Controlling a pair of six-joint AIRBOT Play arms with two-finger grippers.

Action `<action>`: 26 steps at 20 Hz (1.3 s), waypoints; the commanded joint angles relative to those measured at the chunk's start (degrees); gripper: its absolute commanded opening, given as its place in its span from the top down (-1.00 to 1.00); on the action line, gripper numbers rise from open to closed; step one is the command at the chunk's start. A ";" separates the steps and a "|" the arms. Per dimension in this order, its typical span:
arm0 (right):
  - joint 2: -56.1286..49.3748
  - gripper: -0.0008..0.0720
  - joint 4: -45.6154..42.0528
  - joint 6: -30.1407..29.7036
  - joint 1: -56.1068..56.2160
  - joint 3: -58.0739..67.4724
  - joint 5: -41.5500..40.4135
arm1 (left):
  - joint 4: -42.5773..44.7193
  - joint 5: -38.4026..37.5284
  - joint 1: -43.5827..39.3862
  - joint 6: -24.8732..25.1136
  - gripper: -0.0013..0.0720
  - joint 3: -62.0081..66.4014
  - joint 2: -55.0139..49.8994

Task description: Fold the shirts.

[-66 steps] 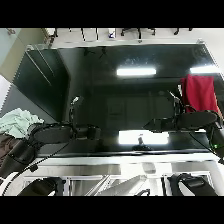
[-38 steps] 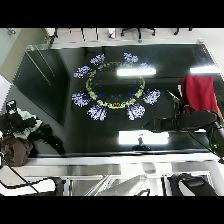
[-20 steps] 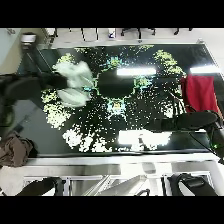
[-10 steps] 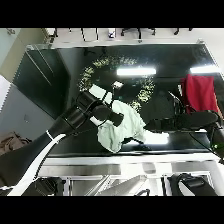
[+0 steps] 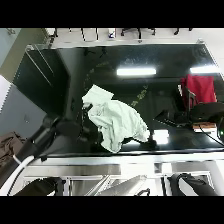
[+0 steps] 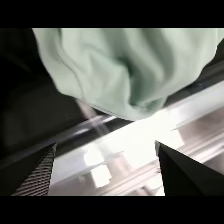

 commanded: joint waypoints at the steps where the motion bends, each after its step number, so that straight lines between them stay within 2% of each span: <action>1: -8.26 -0.40 -0.52 -3.56 -0.90 -1.29 -3.21 | -16.87 -18.95 -0.26 -0.02 -0.96 -18.12 6.80; 4: -14.45 -0.40 -0.42 -6.34 3.72 -4.74 -1.75 | -21.07 -29.00 -5.70 -0.28 -0.96 -21.81 7.13; 6: -17.14 -0.40 -0.37 -6.67 6.60 -5.79 1.05 | -21.00 -32.76 -9.31 -2.58 -0.96 -21.77 4.70; 10: -20.39 -0.40 0.13 -6.69 10.14 -5.79 4.66 | -21.03 -37.38 -13.92 -5.42 -0.96 -21.75 -1.66; 15: -21.59 -0.40 5.20 -7.76 10.73 -5.79 7.02 | -20.98 -40.46 -13.11 -6.34 -0.96 -21.73 -4.57; 16: -21.62 -0.40 5.18 -7.76 11.17 -5.79 7.69 | -20.94 -40.94 -12.55 -6.88 -0.77 -21.73 -4.96; 17: -21.62 -0.40 5.20 -7.74 11.67 -5.79 8.24 | -20.96 -40.89 -11.89 -6.91 -0.41 -21.73 -5.35; 18: -21.62 -0.40 5.18 -7.74 12.20 -5.79 8.52 | -20.98 -40.89 -11.39 -6.91 -0.25 -21.70 -5.57; 19: -21.62 -0.39 5.20 -7.72 12.72 -5.79 8.87 | -20.96 -40.92 -11.08 -6.95 0.05 -21.57 -5.57; 20: -21.64 -0.21 5.20 -7.72 13.14 -5.79 9.38 | -20.76 -40.74 -11.06 -6.91 0.44 -21.00 -5.57; 21: -21.77 0.05 5.22 -7.69 13.57 -5.79 9.86 | -20.35 -40.63 -11.15 -6.84 0.70 -20.37 -5.57; 22: -22.10 0.05 5.29 -7.54 13.84 -5.79 9.99 | -20.33 -40.54 -11.15 -6.43 0.91 -19.61 -5.57; 23: -22.53 0.18 5.25 -7.56 14.08 -5.79 9.94 | -20.28 -40.52 -11.13 -6.19 0.91 -18.84 -5.57; 25: -23.04 0.90 5.20 -7.56 14.12 -5.79 9.79 | -20.26 -40.41 -11.13 -5.57 0.91 -17.31 -5.55; 26: -22.95 0.91 5.22 -7.54 14.05 -5.77 9.79 | -20.26 -39.98 -11.10 -4.63 0.91 -16.41 -5.33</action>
